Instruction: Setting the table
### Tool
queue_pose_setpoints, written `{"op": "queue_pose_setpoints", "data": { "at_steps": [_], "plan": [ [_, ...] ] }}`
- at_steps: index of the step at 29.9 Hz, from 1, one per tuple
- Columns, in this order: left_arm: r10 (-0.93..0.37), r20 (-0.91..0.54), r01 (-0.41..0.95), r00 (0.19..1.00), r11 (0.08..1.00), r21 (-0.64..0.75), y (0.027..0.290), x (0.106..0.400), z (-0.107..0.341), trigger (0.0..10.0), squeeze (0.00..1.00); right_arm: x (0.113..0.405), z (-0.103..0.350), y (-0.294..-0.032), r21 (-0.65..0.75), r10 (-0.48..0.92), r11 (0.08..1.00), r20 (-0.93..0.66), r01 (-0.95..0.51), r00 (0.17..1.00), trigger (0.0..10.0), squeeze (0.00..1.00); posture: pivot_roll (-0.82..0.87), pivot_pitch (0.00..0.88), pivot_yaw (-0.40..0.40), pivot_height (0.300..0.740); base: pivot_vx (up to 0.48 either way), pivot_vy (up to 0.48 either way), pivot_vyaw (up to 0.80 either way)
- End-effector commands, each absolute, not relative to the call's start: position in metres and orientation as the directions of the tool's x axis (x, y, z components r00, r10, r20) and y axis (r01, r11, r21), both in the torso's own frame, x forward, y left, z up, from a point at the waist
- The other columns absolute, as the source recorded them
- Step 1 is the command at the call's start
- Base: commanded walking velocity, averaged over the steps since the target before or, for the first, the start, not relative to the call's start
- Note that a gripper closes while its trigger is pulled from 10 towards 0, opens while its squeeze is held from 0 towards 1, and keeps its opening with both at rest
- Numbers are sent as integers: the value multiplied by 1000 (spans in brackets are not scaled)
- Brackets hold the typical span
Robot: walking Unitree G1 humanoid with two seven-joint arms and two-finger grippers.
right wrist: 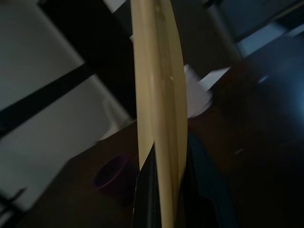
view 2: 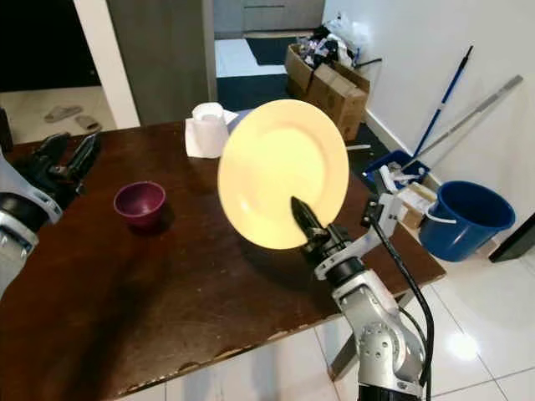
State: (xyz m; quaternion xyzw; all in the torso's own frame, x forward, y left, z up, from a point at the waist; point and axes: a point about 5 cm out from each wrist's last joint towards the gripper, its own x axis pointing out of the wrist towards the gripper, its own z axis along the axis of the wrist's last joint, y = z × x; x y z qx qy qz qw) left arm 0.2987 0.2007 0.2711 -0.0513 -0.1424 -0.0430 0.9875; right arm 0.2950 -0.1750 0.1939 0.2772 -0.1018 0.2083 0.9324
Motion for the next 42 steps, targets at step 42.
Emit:
{"op": "queue_pose_setpoints", "data": {
  "at_steps": [42],
  "plan": [
    [-77, 165, 81, 983, 997, -17, 152, 315, 216, 10000, 0, 290, 204, -158, 446, 335, 777, 303, -444, 892, 10000, 0, -100, 0, 72, 740, 0, 0, -204]
  ]
}}
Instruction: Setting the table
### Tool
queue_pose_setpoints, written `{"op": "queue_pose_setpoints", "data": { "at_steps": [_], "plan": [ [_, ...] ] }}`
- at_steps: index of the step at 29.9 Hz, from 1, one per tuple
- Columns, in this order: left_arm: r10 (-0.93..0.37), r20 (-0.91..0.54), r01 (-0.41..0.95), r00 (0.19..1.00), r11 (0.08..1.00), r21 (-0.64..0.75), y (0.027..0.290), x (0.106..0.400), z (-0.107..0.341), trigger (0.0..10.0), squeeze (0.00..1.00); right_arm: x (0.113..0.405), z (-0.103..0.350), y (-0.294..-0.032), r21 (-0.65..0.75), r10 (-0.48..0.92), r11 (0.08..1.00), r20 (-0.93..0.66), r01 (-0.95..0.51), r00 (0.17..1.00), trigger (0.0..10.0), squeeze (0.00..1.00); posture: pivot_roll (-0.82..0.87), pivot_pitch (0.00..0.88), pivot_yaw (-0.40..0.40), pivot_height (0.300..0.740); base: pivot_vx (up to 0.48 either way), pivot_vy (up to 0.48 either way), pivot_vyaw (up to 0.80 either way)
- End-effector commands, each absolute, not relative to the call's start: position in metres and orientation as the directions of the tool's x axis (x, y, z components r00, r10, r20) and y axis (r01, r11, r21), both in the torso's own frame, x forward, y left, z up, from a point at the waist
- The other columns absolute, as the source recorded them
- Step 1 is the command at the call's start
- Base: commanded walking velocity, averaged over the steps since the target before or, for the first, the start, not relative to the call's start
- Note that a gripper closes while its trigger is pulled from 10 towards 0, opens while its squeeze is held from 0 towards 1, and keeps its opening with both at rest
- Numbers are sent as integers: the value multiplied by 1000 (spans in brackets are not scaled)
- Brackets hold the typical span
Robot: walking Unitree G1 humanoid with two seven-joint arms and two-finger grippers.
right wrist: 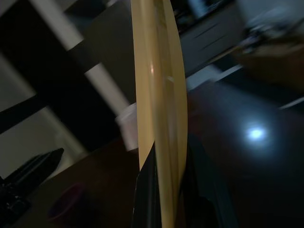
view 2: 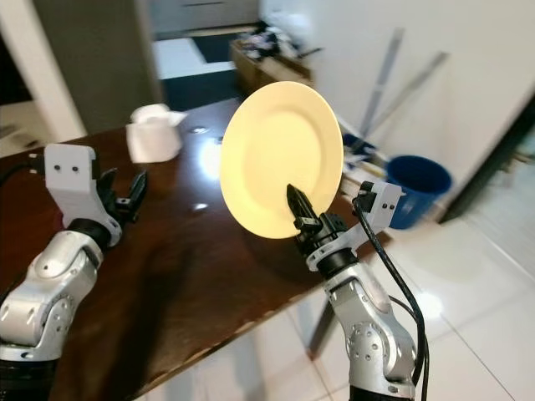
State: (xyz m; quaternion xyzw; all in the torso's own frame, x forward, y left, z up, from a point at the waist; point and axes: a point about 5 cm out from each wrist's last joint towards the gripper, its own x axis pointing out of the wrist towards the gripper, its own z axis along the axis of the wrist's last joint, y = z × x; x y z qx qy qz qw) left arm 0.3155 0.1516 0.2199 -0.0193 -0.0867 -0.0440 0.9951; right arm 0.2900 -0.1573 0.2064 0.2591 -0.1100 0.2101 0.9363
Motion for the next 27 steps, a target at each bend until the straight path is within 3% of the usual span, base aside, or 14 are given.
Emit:
{"op": "queue_pose_setpoints", "data": {
  "at_steps": [1, 27],
  "plan": [
    [-81, 165, 85, 983, 996, -18, 151, 315, 215, 10000, 0, 290, 204, -158, 446, 335, 778, 302, -443, 892, 10000, 0, -101, 0, 73, 740, 0, 0, -800],
    [-112, 172, 118, 979, 993, -25, 140, 319, 215, 10000, 0, 292, 204, -159, 445, 331, 781, 302, -439, 894, 10000, 0, -102, 0, 77, 740, 0, 0, -800]
  ]
}}
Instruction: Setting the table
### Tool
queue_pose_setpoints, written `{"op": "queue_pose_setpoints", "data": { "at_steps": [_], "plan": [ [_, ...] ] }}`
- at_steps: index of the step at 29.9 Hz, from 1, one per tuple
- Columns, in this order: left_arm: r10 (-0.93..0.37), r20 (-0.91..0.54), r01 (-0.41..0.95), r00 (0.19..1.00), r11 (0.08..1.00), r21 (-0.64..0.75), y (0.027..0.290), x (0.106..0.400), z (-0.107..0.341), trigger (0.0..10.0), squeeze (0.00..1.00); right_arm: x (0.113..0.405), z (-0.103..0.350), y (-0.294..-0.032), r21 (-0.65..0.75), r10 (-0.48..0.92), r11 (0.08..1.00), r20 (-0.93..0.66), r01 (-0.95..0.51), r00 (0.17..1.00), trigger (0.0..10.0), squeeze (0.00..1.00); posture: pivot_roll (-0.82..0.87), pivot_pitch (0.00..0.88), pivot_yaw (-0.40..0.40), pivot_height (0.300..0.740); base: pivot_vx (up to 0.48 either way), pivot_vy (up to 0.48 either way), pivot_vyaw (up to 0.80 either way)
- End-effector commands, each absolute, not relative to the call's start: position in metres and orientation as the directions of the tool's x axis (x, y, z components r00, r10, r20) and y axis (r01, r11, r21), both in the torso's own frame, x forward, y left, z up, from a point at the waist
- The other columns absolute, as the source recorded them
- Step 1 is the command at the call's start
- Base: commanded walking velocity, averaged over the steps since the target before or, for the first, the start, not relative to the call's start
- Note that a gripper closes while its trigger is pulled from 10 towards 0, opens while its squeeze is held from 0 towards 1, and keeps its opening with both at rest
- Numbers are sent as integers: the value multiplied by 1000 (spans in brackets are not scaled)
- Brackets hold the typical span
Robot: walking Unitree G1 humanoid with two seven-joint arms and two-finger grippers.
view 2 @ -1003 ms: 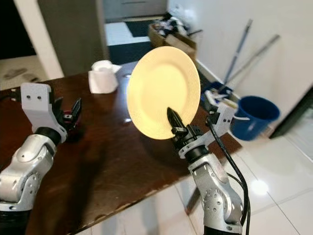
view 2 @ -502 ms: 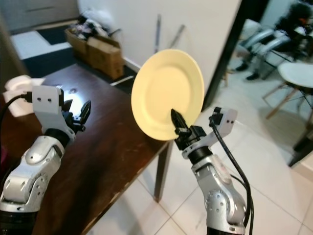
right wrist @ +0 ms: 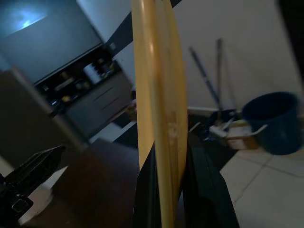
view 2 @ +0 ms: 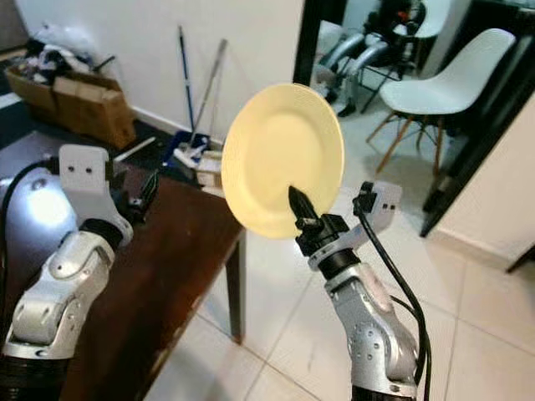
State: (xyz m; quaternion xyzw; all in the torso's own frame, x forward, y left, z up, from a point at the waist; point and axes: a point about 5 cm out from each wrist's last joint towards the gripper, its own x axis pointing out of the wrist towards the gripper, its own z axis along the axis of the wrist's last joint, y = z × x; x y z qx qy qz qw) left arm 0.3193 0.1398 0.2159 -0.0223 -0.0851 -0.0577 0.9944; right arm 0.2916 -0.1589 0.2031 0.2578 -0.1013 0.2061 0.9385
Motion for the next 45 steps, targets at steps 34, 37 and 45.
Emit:
{"op": "queue_pose_setpoints", "data": {
  "at_steps": [34, 37, 45],
  "plan": [
    [-135, 176, 140, 975, 990, -19, 138, 320, 216, 10000, 0, 292, 204, -157, 447, 330, 779, 306, -440, 893, 10000, 0, -95, 0, 83, 740, 0, 0, -800],
    [-135, 176, 141, 975, 990, -19, 138, 321, 216, 10000, 0, 292, 204, -157, 447, 330, 779, 306, -441, 893, 10000, 0, -95, 0, 83, 740, 0, 0, -800],
    [-134, 176, 140, 975, 990, -23, 138, 321, 216, 10000, 0, 292, 203, -158, 447, 330, 778, 306, -441, 893, 10000, 0, -94, 0, 82, 740, 0, 0, -800]
  ]
}}
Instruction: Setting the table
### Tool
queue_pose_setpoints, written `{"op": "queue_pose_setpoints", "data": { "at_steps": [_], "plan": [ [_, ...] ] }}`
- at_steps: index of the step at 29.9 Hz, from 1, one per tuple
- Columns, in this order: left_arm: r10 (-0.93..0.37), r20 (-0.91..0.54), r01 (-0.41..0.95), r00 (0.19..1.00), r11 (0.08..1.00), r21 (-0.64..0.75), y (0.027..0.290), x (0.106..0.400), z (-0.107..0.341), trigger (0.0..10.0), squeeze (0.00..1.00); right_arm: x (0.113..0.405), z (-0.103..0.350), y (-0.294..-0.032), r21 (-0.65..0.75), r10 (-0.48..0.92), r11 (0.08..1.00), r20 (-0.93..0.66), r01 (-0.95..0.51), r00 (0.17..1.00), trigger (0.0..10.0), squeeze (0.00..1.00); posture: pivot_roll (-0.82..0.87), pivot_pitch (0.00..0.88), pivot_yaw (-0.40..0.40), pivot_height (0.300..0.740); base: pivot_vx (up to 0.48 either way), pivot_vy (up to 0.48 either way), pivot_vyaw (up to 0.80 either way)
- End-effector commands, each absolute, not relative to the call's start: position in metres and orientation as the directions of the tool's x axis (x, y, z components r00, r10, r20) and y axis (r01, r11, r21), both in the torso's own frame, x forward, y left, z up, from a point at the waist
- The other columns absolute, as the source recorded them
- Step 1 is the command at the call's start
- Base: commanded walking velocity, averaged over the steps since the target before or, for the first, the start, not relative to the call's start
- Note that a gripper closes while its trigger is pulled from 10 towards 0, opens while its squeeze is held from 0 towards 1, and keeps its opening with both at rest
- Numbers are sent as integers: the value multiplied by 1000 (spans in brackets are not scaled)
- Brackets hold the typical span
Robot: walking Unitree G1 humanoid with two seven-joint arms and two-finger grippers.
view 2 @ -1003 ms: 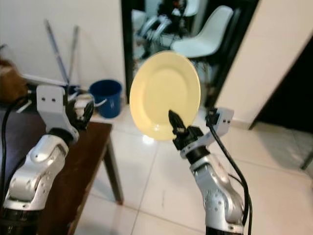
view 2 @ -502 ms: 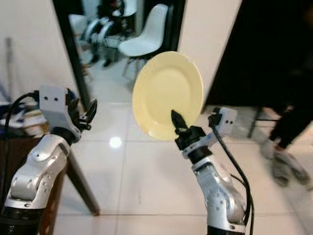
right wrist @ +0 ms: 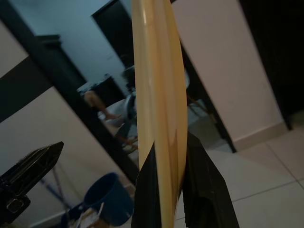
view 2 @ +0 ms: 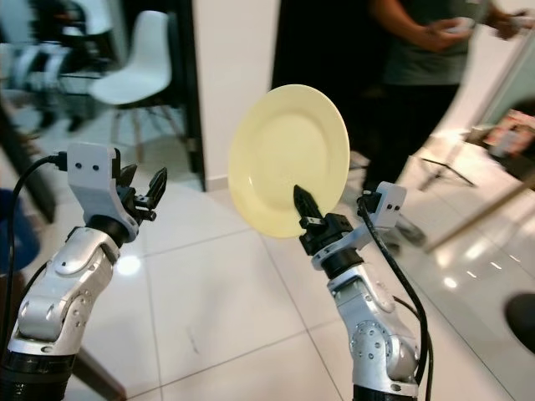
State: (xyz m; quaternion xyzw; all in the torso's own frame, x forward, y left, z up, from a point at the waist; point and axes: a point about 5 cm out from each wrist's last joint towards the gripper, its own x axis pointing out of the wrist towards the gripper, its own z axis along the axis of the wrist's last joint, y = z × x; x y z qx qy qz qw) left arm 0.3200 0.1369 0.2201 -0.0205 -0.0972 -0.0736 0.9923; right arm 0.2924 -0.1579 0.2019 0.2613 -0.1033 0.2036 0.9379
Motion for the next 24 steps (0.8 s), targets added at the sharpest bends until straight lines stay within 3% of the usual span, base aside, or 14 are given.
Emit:
{"op": "queue_pose_setpoints", "data": {
  "at_steps": [1, 24],
  "plan": [
    [-134, 176, 140, 975, 990, -23, 138, 321, 216, 10000, 0, 292, 203, -158, 447, 330, 778, 306, -441, 893, 10000, 0, -94, 0, 82, 740, 0, 0, -800],
    [-115, 173, 125, 978, 991, -49, 139, 322, 215, 10000, 0, 293, 204, -158, 447, 329, 779, 306, -440, 894, 10000, 0, -94, 0, 79, 740, 0, 0, -800]
  ]
}}
